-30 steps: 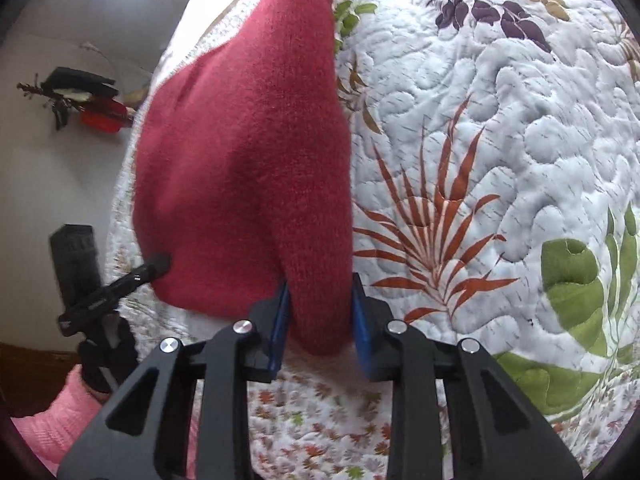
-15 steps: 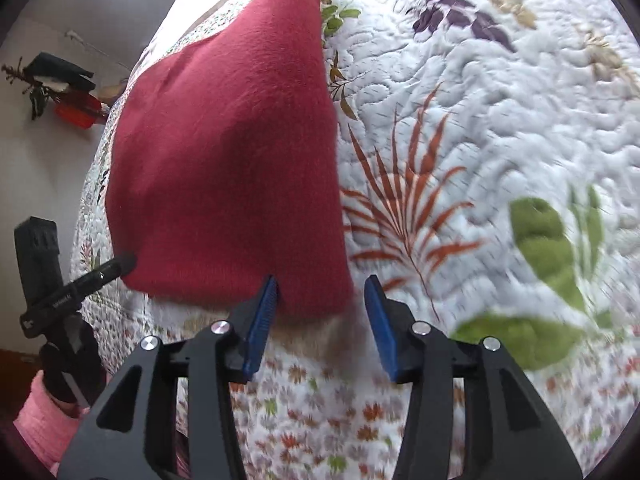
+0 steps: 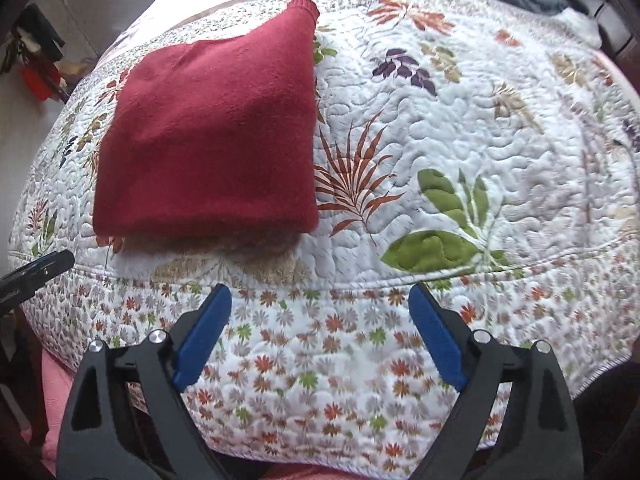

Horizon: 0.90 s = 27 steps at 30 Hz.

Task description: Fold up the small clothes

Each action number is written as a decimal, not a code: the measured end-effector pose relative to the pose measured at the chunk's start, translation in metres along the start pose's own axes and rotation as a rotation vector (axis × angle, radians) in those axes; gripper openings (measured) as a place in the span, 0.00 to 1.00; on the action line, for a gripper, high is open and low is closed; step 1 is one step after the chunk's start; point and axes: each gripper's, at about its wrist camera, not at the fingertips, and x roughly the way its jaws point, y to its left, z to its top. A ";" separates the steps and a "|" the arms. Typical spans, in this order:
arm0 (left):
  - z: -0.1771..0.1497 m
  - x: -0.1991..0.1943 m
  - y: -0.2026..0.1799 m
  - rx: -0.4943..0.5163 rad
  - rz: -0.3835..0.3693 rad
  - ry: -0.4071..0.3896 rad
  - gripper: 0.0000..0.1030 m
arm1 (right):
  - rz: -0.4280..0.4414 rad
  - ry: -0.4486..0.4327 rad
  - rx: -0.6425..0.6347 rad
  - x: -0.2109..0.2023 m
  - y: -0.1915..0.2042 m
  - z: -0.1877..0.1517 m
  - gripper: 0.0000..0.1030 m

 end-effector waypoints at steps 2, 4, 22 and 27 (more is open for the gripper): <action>-0.007 -0.009 -0.002 -0.002 0.038 -0.008 0.75 | -0.018 0.002 -0.002 -0.006 0.005 -0.002 0.88; -0.012 -0.017 -0.005 -0.001 0.062 -0.015 0.77 | -0.033 0.004 -0.002 -0.010 0.012 -0.004 0.88; -0.031 -0.085 -0.034 0.038 0.120 -0.104 0.86 | -0.094 -0.077 -0.009 -0.090 0.035 -0.011 0.94; -0.033 -0.101 -0.042 0.038 0.139 -0.129 0.86 | -0.110 -0.086 -0.011 -0.106 0.040 -0.008 0.95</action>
